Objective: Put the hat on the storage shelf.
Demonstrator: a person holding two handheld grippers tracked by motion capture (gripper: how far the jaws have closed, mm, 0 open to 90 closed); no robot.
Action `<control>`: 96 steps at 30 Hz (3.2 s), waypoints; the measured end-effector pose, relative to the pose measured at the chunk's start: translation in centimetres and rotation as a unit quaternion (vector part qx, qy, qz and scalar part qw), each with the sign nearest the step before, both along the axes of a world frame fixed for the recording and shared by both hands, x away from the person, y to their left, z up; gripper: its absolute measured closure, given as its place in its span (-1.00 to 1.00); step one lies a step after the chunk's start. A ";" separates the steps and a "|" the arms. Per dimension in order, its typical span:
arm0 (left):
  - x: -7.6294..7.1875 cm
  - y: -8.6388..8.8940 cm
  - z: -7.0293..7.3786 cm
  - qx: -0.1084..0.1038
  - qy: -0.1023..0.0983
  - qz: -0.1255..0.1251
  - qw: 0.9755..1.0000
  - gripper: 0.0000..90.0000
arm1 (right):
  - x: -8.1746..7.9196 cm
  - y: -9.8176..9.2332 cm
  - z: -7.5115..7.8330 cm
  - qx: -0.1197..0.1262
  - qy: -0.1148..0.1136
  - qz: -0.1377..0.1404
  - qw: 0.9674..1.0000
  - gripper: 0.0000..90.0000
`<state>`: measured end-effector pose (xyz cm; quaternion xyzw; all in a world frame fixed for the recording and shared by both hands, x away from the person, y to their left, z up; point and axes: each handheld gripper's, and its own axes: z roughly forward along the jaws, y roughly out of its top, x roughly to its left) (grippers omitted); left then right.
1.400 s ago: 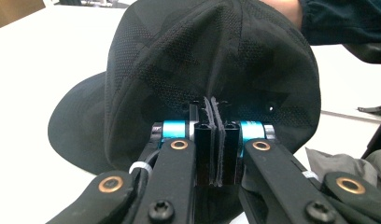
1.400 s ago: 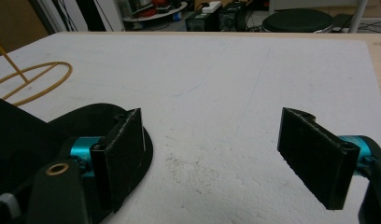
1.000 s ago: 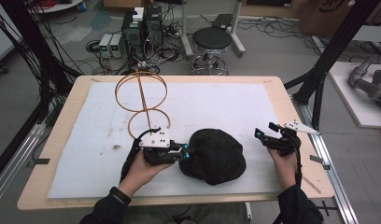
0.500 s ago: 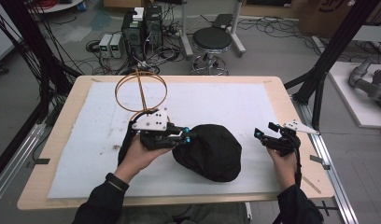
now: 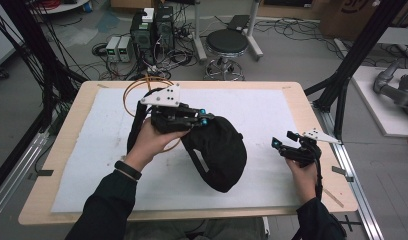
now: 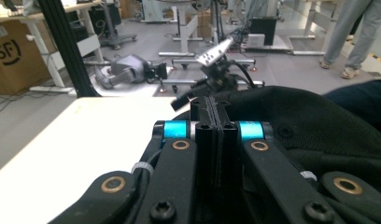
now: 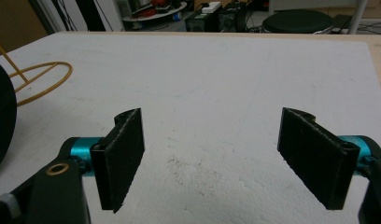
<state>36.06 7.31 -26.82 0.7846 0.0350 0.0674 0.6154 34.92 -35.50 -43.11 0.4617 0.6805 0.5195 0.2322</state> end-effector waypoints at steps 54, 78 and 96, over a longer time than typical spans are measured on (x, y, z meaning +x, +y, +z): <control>6.1 19.1 2.0 -0.141 0.014 0.229 0.963 0.98 | -0.3 -0.1 -0.4 -0.004 0.012 0.003 1.000 -0.49; 4.5 20.8 -2.3 -0.115 0.019 0.294 0.949 0.44 | 0.0 0.3 -0.4 -0.008 0.009 0.009 1.000 -0.49; -3.8 20.6 -5.1 -0.101 -0.003 0.264 0.959 -0.53 | 0.4 0.9 -0.4 -0.012 0.012 0.015 1.000 -0.50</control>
